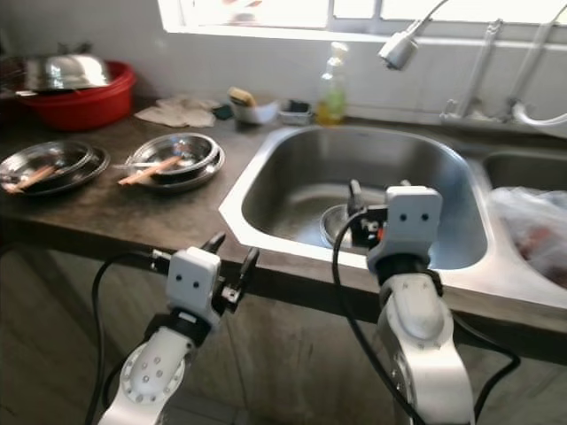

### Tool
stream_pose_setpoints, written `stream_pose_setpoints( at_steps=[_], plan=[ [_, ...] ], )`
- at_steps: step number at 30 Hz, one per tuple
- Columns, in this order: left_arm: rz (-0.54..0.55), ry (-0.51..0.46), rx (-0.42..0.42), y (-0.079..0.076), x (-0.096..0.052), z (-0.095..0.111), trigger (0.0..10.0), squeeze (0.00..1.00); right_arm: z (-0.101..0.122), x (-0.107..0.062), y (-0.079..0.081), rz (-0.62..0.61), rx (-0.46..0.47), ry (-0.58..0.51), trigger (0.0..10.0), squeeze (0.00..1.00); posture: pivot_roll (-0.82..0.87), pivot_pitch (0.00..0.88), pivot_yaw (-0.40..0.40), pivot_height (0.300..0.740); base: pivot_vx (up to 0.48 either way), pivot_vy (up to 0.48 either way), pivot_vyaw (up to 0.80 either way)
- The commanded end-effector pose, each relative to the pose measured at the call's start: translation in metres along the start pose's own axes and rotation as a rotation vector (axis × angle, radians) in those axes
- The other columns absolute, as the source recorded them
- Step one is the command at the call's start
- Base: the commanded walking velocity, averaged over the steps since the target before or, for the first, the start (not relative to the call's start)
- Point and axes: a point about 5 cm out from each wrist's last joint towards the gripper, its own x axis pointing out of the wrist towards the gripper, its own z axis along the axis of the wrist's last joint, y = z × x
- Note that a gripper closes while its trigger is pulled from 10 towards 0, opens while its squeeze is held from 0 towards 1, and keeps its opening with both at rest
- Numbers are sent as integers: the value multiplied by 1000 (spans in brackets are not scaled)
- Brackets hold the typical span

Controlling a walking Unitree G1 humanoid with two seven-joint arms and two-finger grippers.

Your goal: Kitchen organization

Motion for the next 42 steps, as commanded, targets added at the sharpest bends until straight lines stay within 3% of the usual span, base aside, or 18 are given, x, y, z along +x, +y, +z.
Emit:
stream_pose_setpoints(
  at_steps=[1, 42],
  plan=[
    [-4, 0, -8, -2, 0, 1, 10000, 0, 1, 0, 0, -1, -4, -6, 10000, 0, 92, 57, -3, 740, -259, 0, 0],
    [3, 15, -8, -2, -2, -1, 10000, 0, -18, -7, 4, 21, -31, 76, 10000, 0, 93, 69, 1, 740, -267, 0, 0]
  ],
)
